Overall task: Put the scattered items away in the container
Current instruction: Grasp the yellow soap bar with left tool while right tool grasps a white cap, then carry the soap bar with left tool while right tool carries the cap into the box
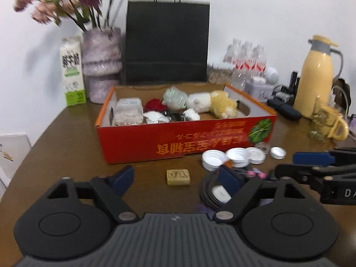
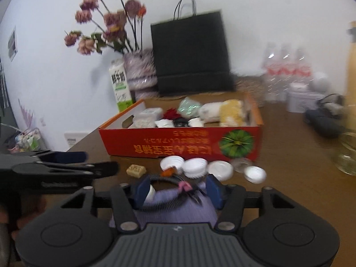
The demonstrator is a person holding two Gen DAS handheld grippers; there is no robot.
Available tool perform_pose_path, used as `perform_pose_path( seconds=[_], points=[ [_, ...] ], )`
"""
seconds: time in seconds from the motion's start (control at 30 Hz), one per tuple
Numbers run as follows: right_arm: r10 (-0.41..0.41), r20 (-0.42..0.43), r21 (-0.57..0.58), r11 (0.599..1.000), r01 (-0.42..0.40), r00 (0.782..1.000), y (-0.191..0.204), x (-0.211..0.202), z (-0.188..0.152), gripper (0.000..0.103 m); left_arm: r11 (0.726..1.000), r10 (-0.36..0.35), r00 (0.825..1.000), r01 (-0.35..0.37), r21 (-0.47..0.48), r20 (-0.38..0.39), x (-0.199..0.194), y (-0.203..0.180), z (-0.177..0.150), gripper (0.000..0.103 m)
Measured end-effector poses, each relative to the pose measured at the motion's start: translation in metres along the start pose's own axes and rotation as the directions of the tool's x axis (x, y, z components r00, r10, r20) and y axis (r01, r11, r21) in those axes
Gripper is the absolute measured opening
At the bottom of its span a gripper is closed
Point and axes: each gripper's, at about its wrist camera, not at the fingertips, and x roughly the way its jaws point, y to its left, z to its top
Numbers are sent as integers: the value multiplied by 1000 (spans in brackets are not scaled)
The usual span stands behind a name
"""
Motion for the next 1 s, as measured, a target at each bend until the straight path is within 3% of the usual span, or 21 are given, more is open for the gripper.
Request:
perform_pose_path(
  seconds=[0.17, 0.27, 0.33, 0.43, 0.5, 0.63, 0.67, 0.77, 1.0],
  points=[
    [33, -74, 25, 999, -31, 997, 4, 61, 17, 39, 997, -68, 994, 66, -30, -81, 39, 7, -2, 59],
    [48, -115, 44, 998, -43, 992, 5, 83, 16, 30, 999, -46, 994, 47, 4, -101, 50, 6, -5, 51],
    [34, -124, 47, 998, -29, 992, 7, 91, 14, 30, 999, -48, 993, 49, 4, -108, 55, 7, -8, 47],
    [17, -108, 28, 1000, -15, 994, 10, 95, 10, 19, 999, -49, 994, 48, -5, -93, 55, 8, -9, 42],
    [18, -94, 38, 999, -14, 995, 10, 94, 9, 17, 998, -64, 994, 64, -6, -91, 55, 8, -8, 32],
    [11, -70, -8, 1000, -12, 998, 17, 86, 7, 15, 999, -43, 996, 43, 0, -83, 52, 6, -10, 32],
    [5, -53, -24, 1000, -6, 999, 19, 82, 7, 10, 1000, -30, 996, 30, 3, -80, 49, 5, -11, 32],
    [5, 11, -39, 999, -5, 1000, 21, 65, 11, 7, 1000, -3, 999, 4, 19, -37, 32, 3, -10, 32],
    [3, 116, 53, 999, -9, 993, 7, 20, 14, 7, 985, 23, 998, -13, -175, 57, -34, 15, -15, 31]
  ],
)
